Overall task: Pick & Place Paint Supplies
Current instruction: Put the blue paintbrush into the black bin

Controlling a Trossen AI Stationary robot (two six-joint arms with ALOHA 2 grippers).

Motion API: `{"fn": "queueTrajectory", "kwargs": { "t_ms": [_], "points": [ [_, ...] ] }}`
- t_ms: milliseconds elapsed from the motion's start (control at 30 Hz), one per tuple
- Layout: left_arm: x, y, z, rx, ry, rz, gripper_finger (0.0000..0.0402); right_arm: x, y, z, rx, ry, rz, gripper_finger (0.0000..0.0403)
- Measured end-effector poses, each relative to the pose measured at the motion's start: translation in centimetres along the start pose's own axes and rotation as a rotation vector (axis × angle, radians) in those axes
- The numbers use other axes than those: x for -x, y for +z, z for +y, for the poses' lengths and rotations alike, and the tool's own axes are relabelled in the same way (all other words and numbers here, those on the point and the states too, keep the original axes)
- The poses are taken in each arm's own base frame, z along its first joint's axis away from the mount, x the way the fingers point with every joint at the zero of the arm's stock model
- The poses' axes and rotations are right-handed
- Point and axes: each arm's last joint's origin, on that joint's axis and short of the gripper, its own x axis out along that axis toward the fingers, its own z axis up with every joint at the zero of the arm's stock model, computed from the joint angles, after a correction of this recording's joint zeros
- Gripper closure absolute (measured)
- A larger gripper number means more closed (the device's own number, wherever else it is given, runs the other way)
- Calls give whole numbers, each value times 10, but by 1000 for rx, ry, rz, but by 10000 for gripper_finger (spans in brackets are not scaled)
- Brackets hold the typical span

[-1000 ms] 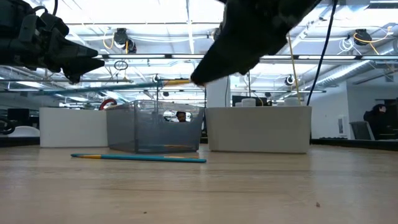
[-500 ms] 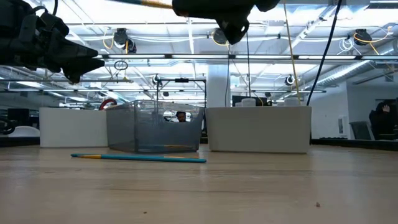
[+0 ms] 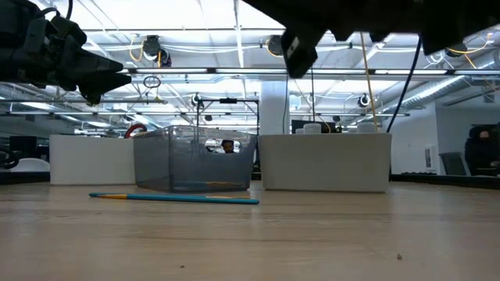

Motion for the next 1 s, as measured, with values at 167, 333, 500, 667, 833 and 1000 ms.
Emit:
{"fn": "queueTrajectory", "kwargs": {
  "t_ms": [167, 333, 500, 667, 833, 1000],
  "points": [
    [0, 0, 0, 0, 0, 0, 188, 21, -7, -14, -73, 42, -162, 403],
    [0, 0, 0, 1, 0, 0, 188, 48, -8, -19, -98, 105, -358, 403],
    [0, 0, 0, 1, 0, 0, 188, 62, -2, -13, -27, 183, -411, 403],
    [0, 0, 0, 1, 0, 2, 188, 67, 11, 1, 63, 237, -467, 403],
    [0, 0, 0, 1, 0, 1, 188, 71, 15, 9, 106, 268, -489, 403],
    [0, 0, 0, 1, 0, 1, 188, 71, 15, 9, 121, 299, -483, 403]
  ]
}}
